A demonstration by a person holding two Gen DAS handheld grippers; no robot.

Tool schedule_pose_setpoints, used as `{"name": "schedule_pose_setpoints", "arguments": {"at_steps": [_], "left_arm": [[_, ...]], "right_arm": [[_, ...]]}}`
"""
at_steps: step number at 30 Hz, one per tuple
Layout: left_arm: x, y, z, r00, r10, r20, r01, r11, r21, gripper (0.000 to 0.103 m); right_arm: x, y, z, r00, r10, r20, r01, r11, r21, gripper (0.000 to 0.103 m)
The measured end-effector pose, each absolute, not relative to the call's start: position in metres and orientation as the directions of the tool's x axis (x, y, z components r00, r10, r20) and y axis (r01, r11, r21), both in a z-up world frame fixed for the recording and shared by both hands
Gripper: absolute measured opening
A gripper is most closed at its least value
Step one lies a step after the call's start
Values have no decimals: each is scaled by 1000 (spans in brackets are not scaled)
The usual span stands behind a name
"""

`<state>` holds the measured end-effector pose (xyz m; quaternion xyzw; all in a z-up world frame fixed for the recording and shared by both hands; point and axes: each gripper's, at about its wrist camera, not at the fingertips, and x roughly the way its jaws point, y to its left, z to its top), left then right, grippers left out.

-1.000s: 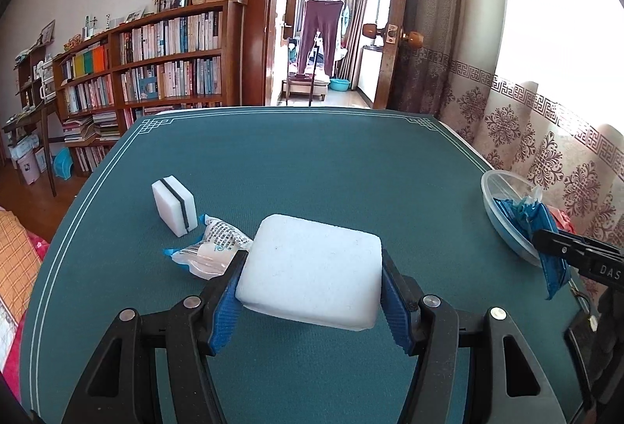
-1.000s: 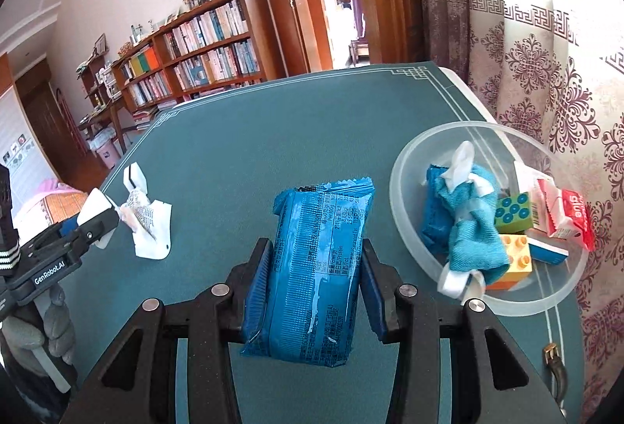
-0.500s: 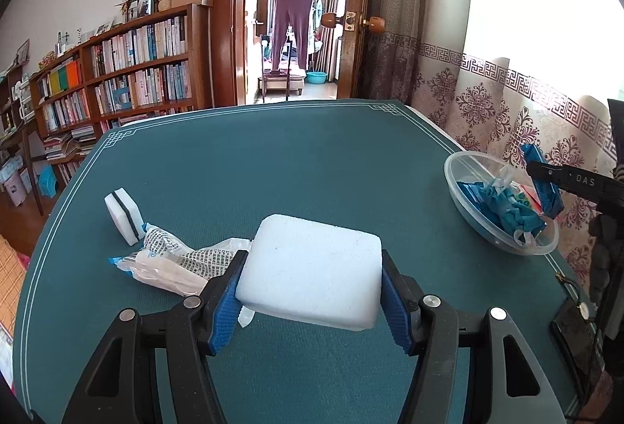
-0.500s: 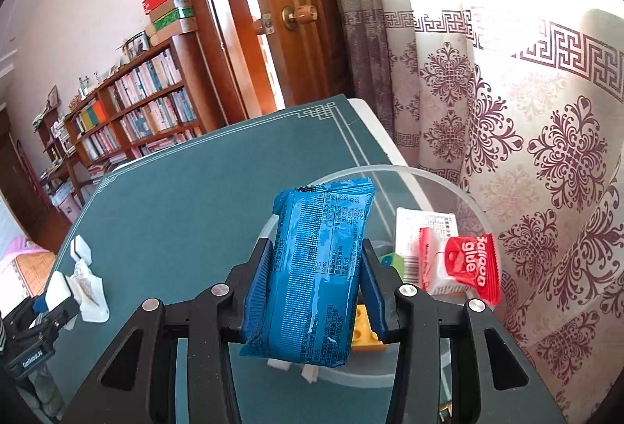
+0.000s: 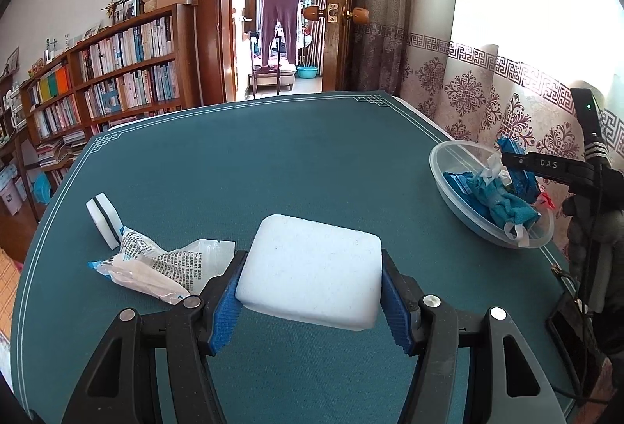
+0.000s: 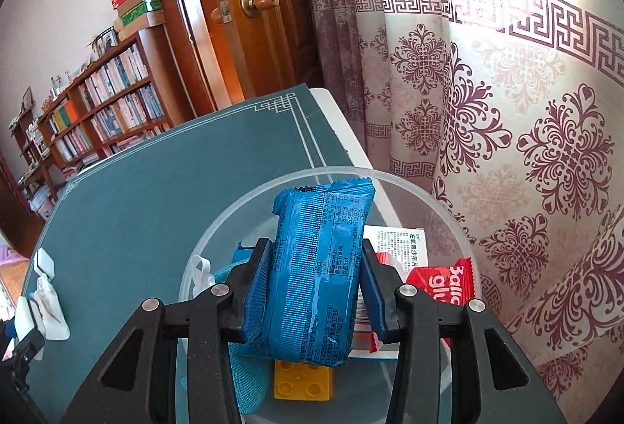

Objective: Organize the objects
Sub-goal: 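Carry the blue packet into the bowl and open the right gripper, then carry the white sponge into the bowl and open the left gripper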

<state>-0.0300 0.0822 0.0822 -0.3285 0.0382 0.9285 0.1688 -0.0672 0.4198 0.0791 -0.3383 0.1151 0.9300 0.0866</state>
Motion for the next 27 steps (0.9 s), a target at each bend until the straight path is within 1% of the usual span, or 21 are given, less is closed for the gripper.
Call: {"name": "schedule_pose_setpoints", "arguments": {"at_steps": [5,14,27], "left_arm": [[-30,87,82,-722,294,-626,-348,-937,-37,66],[-32,103,84,-712,311,-629,-378,-925,-29,66],[-45,169,94,-676,376,-634,-484,-875,-3,66]], "right_arm": [[-68,424,75,-750,82,-656,-257,-951,174,46],[-41,419,83,-781,85,-618,-245,-953,179,47],[5,425,88,-815,28,-578,-205,-948,243,47]]}}
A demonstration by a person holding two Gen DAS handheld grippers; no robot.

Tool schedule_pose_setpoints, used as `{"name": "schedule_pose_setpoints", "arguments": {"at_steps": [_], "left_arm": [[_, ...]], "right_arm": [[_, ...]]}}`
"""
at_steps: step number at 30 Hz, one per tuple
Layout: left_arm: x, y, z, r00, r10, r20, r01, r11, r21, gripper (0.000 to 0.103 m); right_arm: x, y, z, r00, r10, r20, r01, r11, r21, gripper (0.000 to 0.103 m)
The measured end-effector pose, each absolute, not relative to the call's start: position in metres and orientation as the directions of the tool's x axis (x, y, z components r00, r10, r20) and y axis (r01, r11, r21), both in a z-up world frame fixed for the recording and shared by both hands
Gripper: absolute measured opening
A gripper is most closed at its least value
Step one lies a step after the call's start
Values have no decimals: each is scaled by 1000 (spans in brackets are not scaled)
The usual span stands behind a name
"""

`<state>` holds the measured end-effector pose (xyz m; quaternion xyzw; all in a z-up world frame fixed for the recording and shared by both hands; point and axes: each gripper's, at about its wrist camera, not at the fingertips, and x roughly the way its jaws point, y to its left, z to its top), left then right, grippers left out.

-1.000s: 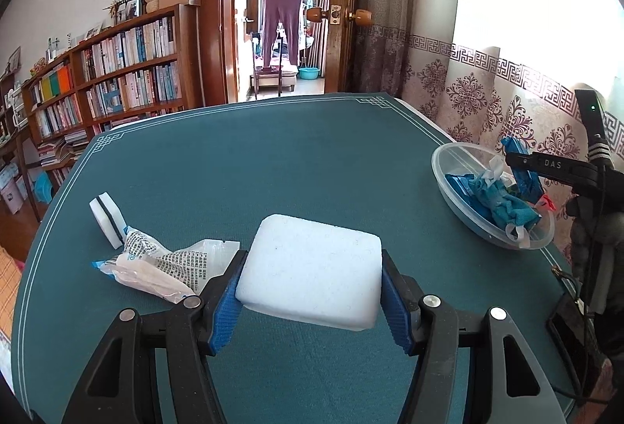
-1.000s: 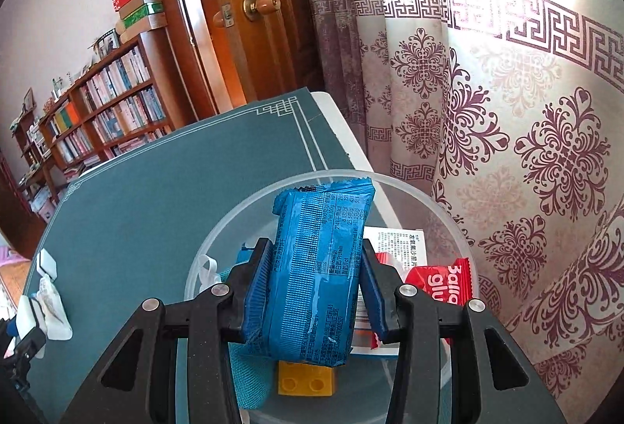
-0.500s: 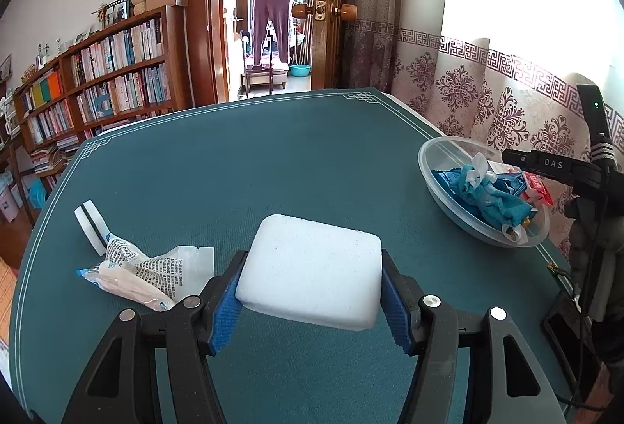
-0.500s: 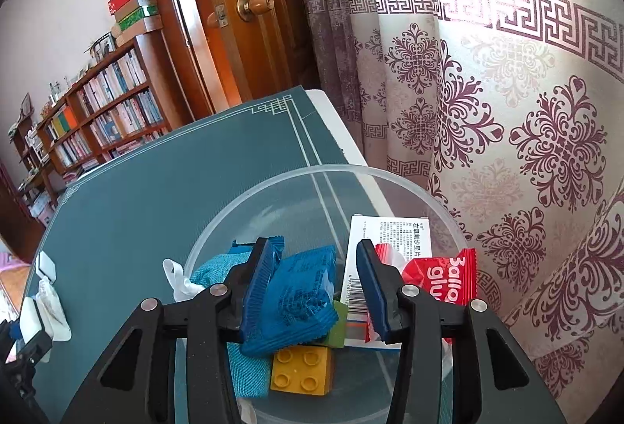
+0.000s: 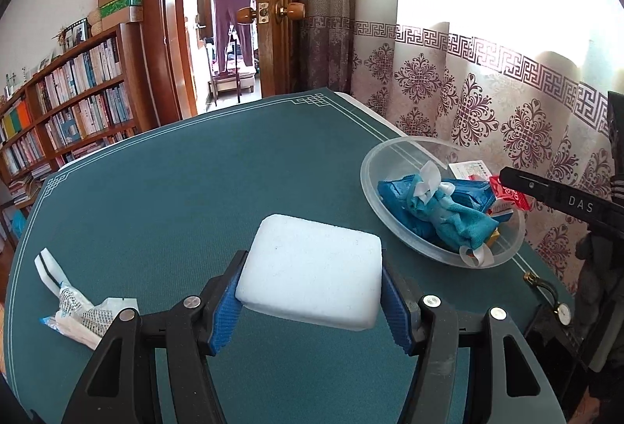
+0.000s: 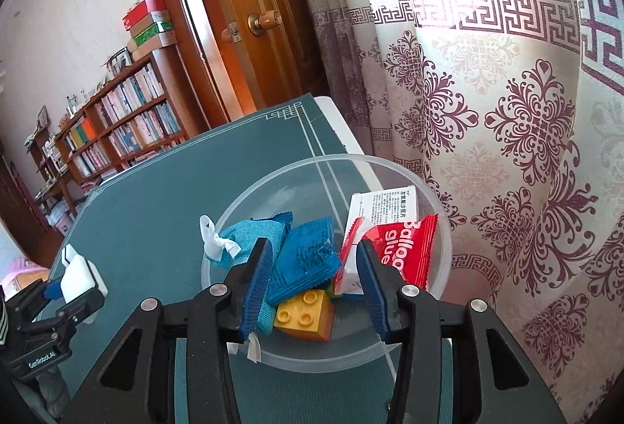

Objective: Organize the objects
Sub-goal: 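Carry the white sponge into the bowl and open the left gripper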

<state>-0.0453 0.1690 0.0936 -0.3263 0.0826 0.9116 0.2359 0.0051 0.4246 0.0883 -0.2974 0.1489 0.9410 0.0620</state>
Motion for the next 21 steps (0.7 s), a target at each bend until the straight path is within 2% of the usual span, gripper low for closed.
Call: {"name": "schedule_pose_setpoints", "arguments": {"at_steps": [12,21], "left_arm": [[-78,247,107,-589,502,-633,-602,-795,-71,66],[-96,291,100,-540,527,-656,-643,-761,-81,67]], "right_arm": [[24,436,87,-832,6,-555,-197,-938,284,47],[26,442,84,-833,-3,-553,-194,-935,297,47]]}}
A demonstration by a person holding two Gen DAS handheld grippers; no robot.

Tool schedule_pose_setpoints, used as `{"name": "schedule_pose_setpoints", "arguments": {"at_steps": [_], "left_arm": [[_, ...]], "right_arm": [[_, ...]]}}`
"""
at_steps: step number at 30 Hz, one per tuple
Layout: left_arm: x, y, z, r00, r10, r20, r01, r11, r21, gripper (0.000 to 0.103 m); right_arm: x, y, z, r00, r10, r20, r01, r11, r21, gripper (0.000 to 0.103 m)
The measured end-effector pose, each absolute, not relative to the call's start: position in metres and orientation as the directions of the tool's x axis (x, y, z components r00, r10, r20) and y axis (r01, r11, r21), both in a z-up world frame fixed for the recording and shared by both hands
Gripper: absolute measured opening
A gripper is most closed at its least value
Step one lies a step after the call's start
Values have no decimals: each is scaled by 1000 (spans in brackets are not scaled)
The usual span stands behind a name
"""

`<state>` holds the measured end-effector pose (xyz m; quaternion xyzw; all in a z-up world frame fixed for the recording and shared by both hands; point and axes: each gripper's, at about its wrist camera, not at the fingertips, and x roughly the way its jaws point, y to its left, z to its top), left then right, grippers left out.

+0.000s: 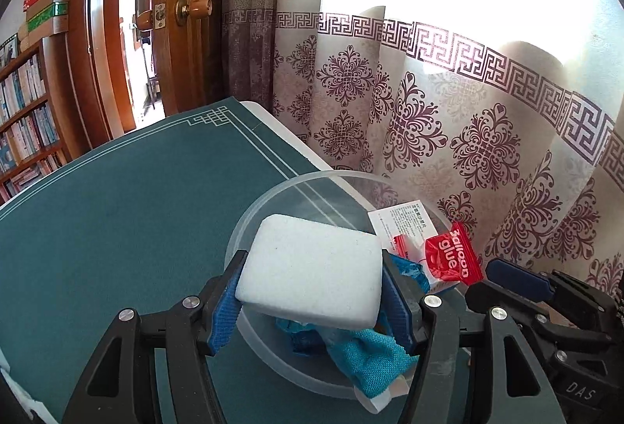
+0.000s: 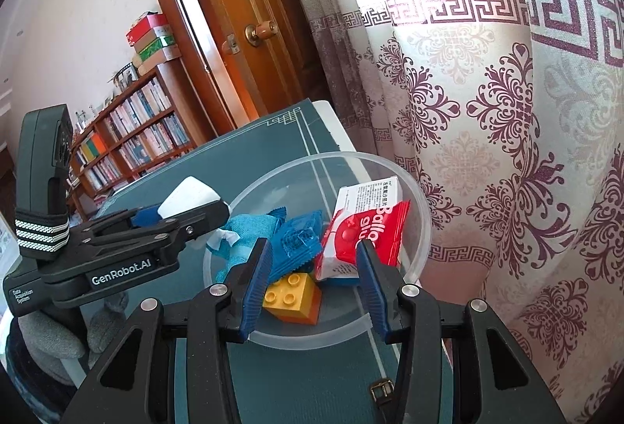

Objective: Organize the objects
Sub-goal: 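Carry the white sponge into the bowl and open the left gripper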

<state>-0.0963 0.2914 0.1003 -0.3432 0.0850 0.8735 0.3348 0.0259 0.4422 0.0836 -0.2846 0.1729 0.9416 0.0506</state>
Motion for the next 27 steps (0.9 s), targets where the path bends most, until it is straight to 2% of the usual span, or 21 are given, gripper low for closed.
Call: {"name": "schedule_pose_setpoints", "arguments": {"at_steps": [3,5,7,27], "left_arm": [[-103,300,101,-522,547,-654,-655,-749,-103,73],[-105,301,103,-524,558,-643,-653,-748,-118,87],[-106,299,105,-527,568,-632,-653,-747,-127,91],[-115,264,98,-537,554,-637,-597,-782,-177,93]], "right_arm": [[26,442,83,-832,-2,-555,-195,-935,296,47],[28,441,82,-830,-4,-557,-195,-935,297,47],[29,440,82,-830,-4,-558,-195,-935,296,47],[34,432,81,-831,-10,-556,-191,-934,302,47]]}}
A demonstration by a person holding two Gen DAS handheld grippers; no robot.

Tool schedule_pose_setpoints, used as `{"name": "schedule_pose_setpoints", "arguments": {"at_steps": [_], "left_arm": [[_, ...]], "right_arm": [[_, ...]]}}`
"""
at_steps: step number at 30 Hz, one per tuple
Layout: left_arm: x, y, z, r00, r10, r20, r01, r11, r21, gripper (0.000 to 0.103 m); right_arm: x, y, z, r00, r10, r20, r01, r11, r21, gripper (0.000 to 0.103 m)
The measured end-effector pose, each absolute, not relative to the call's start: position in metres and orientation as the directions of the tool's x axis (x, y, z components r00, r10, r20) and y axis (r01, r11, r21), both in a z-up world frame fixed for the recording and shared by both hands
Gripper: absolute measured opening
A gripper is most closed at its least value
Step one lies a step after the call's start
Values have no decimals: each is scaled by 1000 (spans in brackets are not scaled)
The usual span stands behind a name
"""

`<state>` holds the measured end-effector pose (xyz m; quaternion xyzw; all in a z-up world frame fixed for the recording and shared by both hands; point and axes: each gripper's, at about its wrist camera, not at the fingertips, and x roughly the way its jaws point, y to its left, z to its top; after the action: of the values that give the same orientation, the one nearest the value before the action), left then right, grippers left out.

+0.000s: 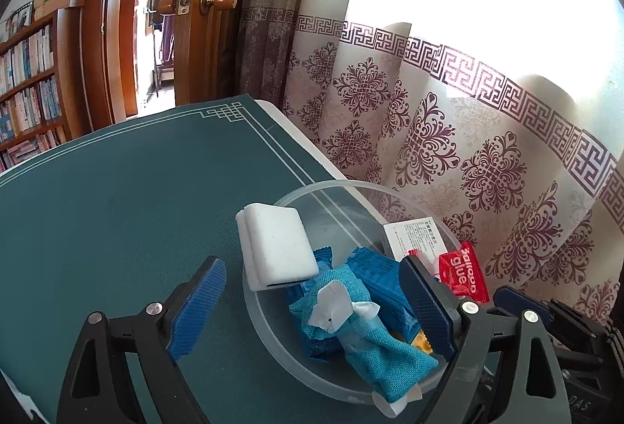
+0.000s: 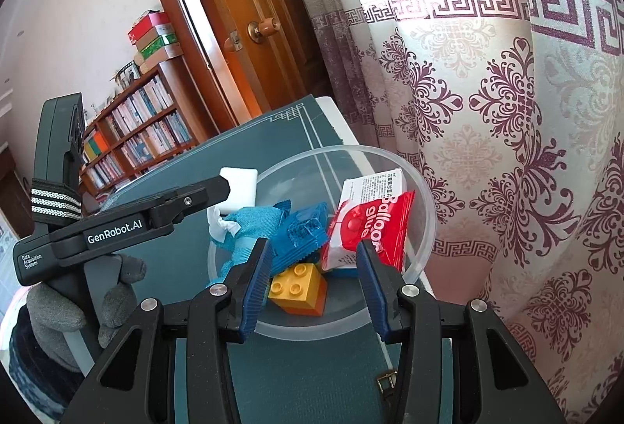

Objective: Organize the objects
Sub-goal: 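Carry the white sponge into the bowl and open the left gripper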

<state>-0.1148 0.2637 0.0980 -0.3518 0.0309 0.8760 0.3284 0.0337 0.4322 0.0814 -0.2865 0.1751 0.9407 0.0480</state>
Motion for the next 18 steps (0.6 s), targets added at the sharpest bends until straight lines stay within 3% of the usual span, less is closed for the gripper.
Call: {"name": "schedule_pose_setpoints", "arguments": {"at_steps": [18], "left_arm": [[-111,219,92,-585,488,-648,-502,-845,-183,95]], "right_arm": [[38,423,85,-826,-35,-563,-171,-936,309,47]]}}
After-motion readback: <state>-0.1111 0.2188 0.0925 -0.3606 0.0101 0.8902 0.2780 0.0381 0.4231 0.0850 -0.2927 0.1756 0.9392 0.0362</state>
